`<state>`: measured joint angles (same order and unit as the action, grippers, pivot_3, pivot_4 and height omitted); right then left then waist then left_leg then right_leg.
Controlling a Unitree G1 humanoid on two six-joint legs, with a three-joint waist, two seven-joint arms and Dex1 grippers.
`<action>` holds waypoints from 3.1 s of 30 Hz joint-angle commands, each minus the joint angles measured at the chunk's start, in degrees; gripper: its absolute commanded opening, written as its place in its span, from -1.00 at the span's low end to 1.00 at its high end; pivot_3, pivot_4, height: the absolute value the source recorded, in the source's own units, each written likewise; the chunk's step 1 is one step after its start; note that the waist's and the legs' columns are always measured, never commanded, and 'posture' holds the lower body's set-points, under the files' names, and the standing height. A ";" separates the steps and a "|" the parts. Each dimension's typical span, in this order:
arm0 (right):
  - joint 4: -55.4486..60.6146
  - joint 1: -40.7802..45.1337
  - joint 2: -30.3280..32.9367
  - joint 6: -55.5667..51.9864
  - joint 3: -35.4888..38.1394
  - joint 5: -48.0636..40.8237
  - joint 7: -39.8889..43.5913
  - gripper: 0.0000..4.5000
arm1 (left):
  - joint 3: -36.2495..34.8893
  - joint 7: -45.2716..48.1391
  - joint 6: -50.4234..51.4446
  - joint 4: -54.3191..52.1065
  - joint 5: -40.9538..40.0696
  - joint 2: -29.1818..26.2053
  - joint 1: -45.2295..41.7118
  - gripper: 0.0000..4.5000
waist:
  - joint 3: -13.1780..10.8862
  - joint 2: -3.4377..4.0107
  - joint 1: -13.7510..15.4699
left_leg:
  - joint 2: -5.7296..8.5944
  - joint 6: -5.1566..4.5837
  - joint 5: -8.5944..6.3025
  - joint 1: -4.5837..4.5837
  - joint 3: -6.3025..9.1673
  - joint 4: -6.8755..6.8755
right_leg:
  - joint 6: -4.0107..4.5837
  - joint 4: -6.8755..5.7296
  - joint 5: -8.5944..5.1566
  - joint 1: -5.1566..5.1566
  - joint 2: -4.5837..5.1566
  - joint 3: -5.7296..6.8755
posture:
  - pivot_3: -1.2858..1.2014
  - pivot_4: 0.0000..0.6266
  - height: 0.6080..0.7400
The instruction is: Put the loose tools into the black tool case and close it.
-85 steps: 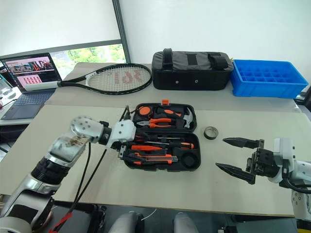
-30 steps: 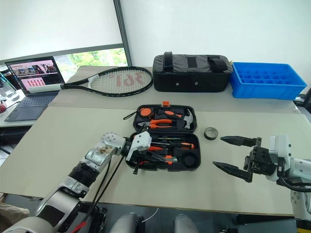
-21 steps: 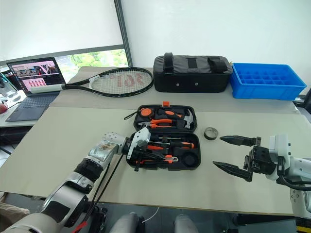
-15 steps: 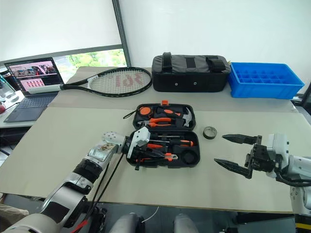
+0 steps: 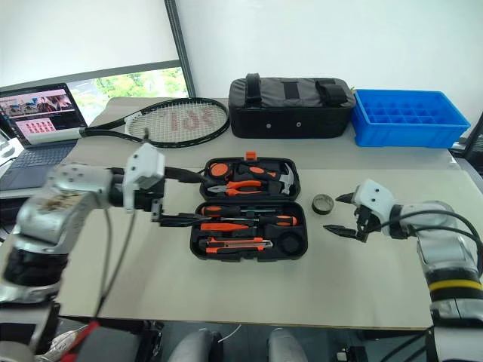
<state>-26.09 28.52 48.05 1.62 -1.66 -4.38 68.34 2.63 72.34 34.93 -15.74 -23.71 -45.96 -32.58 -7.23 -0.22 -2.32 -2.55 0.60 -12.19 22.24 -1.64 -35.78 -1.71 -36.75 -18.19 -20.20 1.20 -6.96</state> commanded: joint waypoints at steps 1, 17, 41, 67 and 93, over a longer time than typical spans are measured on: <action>-7.06 7.49 -0.83 4.21 -3.87 3.70 2.27 1.00 | -3.85 -0.22 3.32 -6.54 -4.18 -3.96 2.20 0.99 | -0.01 0.04 -0.09 | -0.01 0.00 0.00 -0.01 -0.01 -0.02 | 0.00 0.00 0.00 -0.01 0.01 -0.01 | 0.03 -0.52 0.49; -27.99 21.07 -4.33 14.12 -10.68 12.23 3.51 -0.99 | -7.43 -6.37 7.16 -13.95 -11.55 -6.82 6.22 1.00 | -0.07 -0.06 -0.31 | -0.03 0.01 0.00 -0.12 -0.01 0.00 | 0.07 -0.10 0.01 0.02 0.00 0.03 | 0.03 -0.52 0.49; 38.57 4.71 5.40 -16.41 -17.61 4.87 18.81 -0.99 | -1.09 -3.54 3.37 -11.42 -11.30 -6.66 3.64 1.00 | -0.11 -0.01 -0.03 | -0.09 0.01 0.00 -0.11 0.04 -0.04 | -0.07 -0.23 -0.09 -0.07 -0.04 0.12 | 0.03 -0.52 0.49; 15.15 12.30 -4.52 -32.73 -3.23 -3.70 -0.05 0.99 | -5.89 -21.90 3.28 14.13 -5.71 7.94 4.04 1.00 | -0.12 -0.21 -0.25 | -0.10 0.00 0.01 -0.17 0.05 -0.03 | 0.15 -0.27 0.03 -0.07 -0.05 0.13 | 0.03 -0.52 0.49; -39.44 37.33 -18.69 -36.91 5.87 -5.04 -11.24 -0.96 | -8.60 -18.05 6.36 75.82 1.23 18.37 -28.68 1.00 | -0.09 -0.16 -0.49 | -0.02 0.04 0.03 0.06 0.09 0.44 | 0.19 -0.39 0.06 -0.33 0.03 0.42 | 0.03 -0.52 0.49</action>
<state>-66.17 63.75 29.67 -36.72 3.31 -9.10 56.06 -5.91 53.30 42.18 59.55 -23.40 -27.91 -58.71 -7.33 -0.38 -2.81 -2.57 0.65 -12.15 22.30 -1.56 -35.33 -1.52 -37.15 -18.13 -20.53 1.23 -6.53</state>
